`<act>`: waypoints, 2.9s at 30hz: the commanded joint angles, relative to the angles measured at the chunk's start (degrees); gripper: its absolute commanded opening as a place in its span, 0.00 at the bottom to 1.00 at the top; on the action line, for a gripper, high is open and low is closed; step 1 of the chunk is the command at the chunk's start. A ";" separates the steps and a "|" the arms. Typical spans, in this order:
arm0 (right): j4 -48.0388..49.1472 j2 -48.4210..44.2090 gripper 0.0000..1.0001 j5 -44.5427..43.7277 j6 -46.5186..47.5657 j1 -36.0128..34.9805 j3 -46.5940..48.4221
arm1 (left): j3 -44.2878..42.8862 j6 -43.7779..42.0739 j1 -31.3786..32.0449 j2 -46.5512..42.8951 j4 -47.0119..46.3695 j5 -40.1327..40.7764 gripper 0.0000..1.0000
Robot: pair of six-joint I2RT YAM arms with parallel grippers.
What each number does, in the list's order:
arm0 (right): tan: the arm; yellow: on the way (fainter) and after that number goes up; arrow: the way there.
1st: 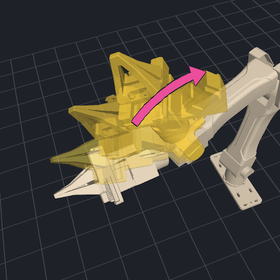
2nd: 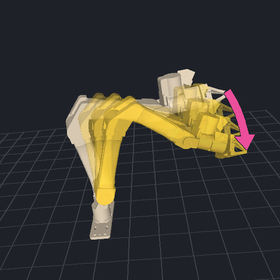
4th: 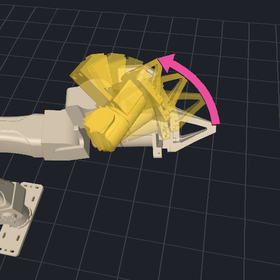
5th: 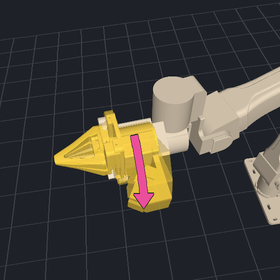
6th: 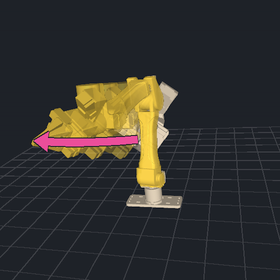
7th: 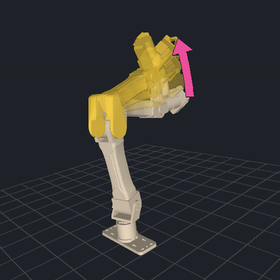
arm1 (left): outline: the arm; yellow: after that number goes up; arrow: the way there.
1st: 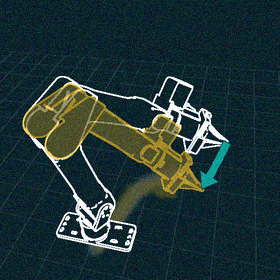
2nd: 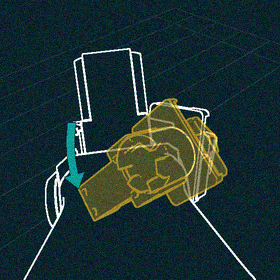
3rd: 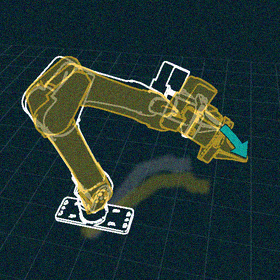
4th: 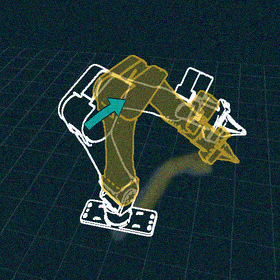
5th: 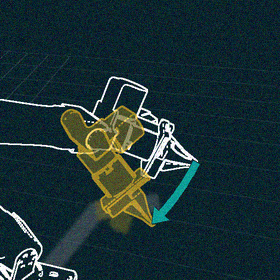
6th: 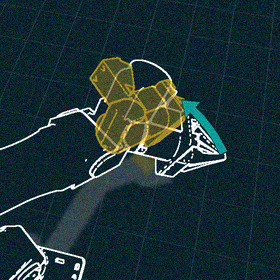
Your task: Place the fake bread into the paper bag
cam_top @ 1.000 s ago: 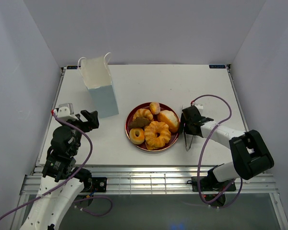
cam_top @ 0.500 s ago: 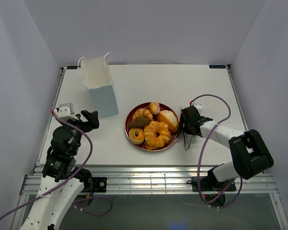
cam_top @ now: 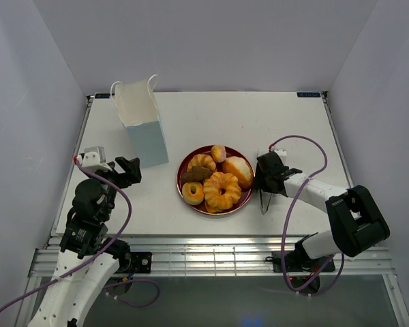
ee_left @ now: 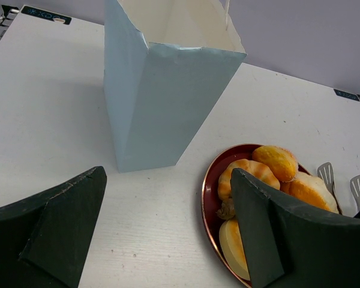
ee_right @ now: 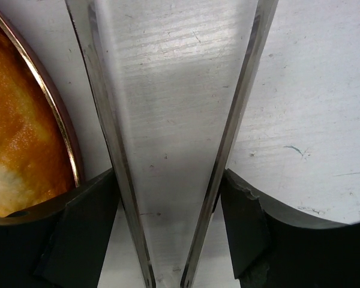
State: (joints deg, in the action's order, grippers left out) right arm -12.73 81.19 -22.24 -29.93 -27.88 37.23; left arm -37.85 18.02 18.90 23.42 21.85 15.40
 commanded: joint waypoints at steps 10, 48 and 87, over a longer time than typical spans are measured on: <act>-9.94 -4.54 0.65 0.97 -0.83 -0.69 -2.43 | 0.49 -0.62 0.53 0.31 -0.93 -1.07 0.94; -33.15 -18.26 0.62 10.72 13.49 -0.60 26.39 | 0.58 -0.62 0.53 -0.31 -0.67 0.77 0.93; -29.11 3.45 0.60 2.91 8.58 -19.76 41.34 | 0.58 -0.53 0.53 -0.48 -0.58 0.86 0.93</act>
State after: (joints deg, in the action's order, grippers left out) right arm -43.40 84.05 -17.10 -20.58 -47.24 76.09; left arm -37.85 17.87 19.25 23.20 21.85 16.05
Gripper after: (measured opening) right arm 0.604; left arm 0.929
